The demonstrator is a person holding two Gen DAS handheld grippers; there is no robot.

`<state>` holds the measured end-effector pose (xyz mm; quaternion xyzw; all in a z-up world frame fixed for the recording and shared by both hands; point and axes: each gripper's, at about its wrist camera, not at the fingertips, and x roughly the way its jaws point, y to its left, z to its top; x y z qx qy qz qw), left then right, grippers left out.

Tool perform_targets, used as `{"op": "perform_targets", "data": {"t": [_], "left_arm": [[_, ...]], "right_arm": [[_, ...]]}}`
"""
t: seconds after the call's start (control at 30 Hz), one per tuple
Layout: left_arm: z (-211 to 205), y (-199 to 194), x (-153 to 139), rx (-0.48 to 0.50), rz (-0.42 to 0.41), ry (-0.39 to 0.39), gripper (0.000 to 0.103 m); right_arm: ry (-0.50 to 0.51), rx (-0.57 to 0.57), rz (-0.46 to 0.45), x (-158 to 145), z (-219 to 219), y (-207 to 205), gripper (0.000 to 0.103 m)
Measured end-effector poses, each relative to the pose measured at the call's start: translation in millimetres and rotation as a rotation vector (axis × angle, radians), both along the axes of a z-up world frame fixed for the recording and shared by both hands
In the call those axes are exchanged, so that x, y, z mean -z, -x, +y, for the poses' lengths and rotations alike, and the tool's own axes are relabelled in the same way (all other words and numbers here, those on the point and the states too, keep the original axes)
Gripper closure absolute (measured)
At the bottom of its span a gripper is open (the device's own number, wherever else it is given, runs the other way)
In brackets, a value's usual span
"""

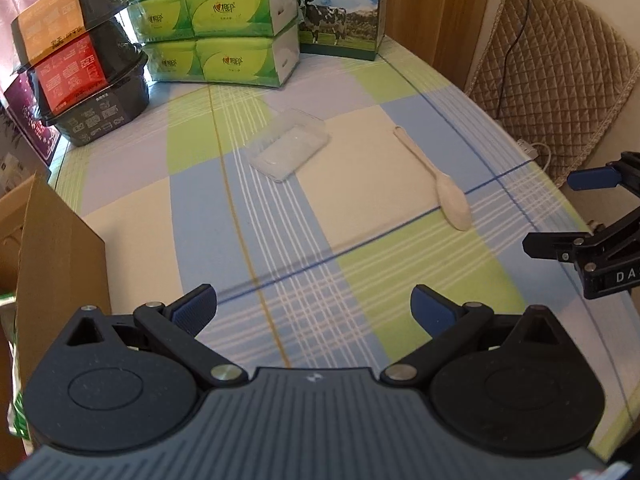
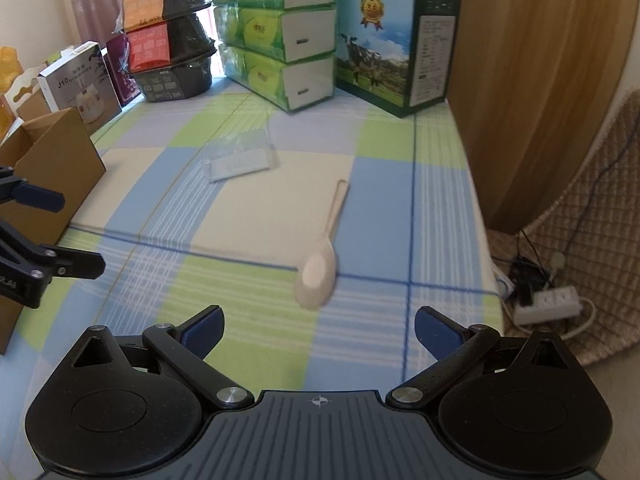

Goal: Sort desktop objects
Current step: 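Move both tools toward the clear plastic container and white spoon, then grasp clear plastic container with left tool while right tool grasps white spoon handle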

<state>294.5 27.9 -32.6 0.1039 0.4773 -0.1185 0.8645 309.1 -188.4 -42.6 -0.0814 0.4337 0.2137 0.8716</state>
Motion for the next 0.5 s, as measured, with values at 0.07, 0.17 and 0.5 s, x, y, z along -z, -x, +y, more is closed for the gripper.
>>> {"op": "perform_targets", "data": {"t": [0.07,0.17,0.5], "left_arm": [[2,-13,7,0.005,0.000,-0.017,0.002],[4,-35,15,0.016,-0.004,-0.027,0.002],[4,-101,38,0.089,-0.043,-0.069,0.002]], "right_arm": [[0.003,-0.001,-0.001,7,5,-11,0.019],[-0.002,0.010,-0.005,16,9,-30,0.031],[-0.008,0.010,0.003,44,27,-82,0.063]]}}
